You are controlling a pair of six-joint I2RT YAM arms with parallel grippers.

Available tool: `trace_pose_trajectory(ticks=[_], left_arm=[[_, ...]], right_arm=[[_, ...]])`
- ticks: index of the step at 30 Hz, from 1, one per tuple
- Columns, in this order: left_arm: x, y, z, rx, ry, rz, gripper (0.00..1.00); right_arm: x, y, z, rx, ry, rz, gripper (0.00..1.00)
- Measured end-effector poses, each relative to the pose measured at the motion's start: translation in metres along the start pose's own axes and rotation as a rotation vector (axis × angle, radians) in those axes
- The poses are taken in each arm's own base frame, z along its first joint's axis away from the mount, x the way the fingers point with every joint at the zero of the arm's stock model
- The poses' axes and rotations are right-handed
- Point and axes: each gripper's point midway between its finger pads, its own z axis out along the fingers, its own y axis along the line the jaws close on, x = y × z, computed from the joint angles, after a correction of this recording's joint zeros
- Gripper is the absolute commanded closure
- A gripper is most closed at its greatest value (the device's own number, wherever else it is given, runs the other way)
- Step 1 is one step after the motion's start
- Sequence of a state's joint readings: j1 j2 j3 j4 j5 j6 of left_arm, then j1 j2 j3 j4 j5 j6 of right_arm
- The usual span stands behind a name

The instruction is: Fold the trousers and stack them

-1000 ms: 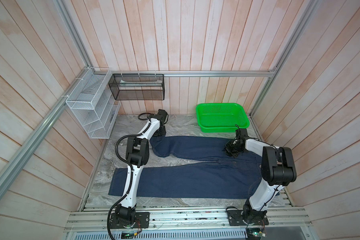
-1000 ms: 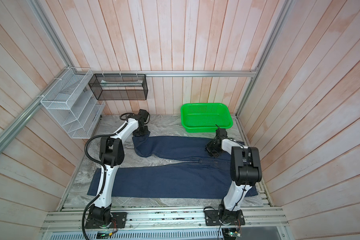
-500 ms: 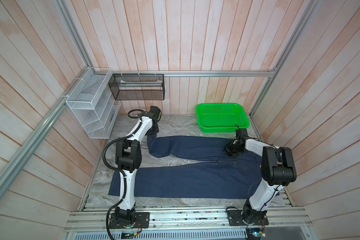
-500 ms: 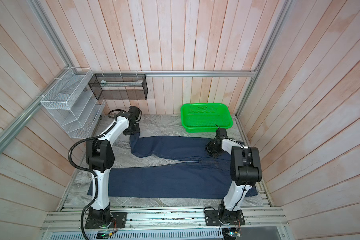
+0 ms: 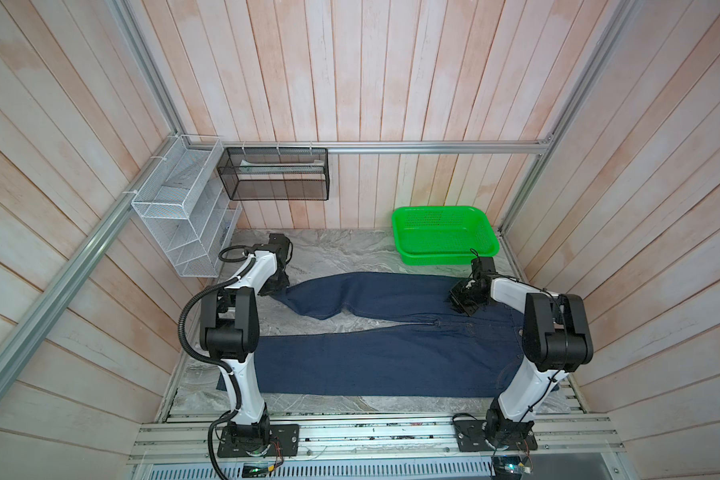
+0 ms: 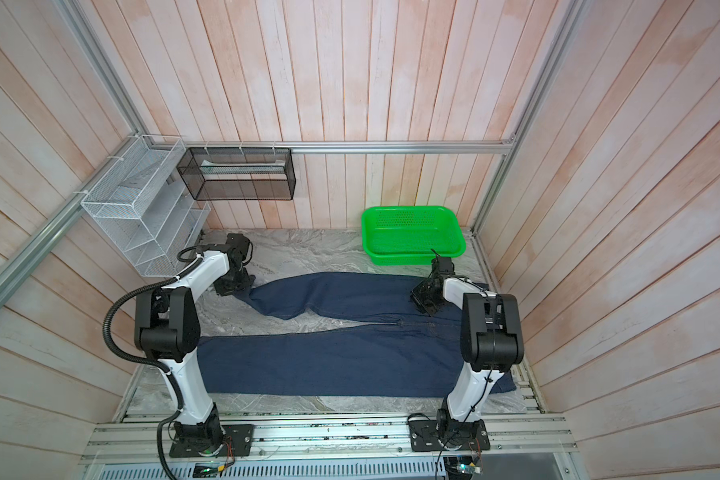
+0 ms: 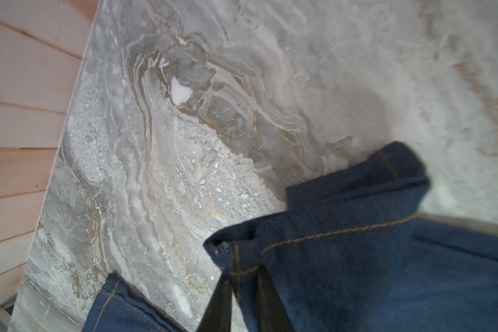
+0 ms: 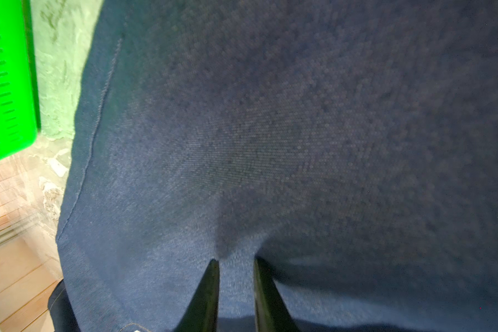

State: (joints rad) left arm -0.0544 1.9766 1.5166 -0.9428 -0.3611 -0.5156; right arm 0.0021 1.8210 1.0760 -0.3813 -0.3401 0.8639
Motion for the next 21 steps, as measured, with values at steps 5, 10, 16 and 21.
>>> trace_pose_trajectory(ticks=[5,10,16,21], left_arm=[[0.016,0.01,0.015,-0.017,0.037,-0.024,0.94],[0.011,0.016,0.008,-0.001,0.007,-0.069,1.0],[0.016,0.053,-0.012,-0.003,-0.033,-0.201,1.0],[0.033,0.077,-0.008,-0.028,-0.006,-0.277,1.0]], right_arm=[[0.0,0.0,0.0,0.0,0.001,0.0,0.76],[0.001,0.0,0.0,-0.001,0.002,0.0,0.75],[0.001,0.0,0.0,-0.002,0.002,-0.001,0.75],[0.001,0.0,0.0,-0.004,0.004,-0.004,0.75]])
